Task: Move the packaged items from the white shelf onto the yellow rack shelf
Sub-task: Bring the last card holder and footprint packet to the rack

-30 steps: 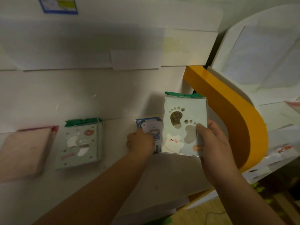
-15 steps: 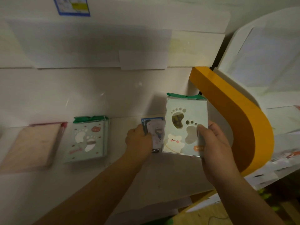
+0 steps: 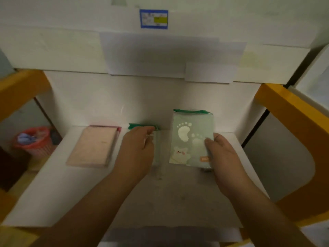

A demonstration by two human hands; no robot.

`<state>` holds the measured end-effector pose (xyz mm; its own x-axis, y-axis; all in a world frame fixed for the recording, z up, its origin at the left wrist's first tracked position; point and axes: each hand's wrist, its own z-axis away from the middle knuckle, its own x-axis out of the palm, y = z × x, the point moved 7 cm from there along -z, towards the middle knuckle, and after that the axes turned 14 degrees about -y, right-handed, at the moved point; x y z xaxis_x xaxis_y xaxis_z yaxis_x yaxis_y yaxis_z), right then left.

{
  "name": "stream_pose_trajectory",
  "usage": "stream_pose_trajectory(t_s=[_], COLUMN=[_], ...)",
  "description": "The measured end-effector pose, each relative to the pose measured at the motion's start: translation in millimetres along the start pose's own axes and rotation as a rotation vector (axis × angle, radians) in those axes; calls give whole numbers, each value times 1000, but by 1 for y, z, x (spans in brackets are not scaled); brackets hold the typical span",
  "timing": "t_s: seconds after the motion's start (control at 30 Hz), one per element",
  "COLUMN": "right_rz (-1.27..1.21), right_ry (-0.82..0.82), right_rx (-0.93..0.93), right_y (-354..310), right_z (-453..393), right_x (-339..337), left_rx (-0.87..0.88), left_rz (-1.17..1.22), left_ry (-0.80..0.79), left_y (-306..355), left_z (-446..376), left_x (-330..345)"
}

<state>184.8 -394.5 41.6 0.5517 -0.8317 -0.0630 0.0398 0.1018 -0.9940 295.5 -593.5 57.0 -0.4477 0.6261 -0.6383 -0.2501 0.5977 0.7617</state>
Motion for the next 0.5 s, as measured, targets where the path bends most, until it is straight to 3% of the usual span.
stream_pose_trajectory(t_s=[0.3,0.5], right_rz=[74,208], right_ry=[-240,-228], right_rx=[173,174], right_y=[29,36], right_z=[-53,-66], right_x=[100,123], left_rx=[-81,-128], left_rz=[8,9], left_ry=[82,138], left_y=[-47,-60], left_z=[19,27], left_x=[-61,-76])
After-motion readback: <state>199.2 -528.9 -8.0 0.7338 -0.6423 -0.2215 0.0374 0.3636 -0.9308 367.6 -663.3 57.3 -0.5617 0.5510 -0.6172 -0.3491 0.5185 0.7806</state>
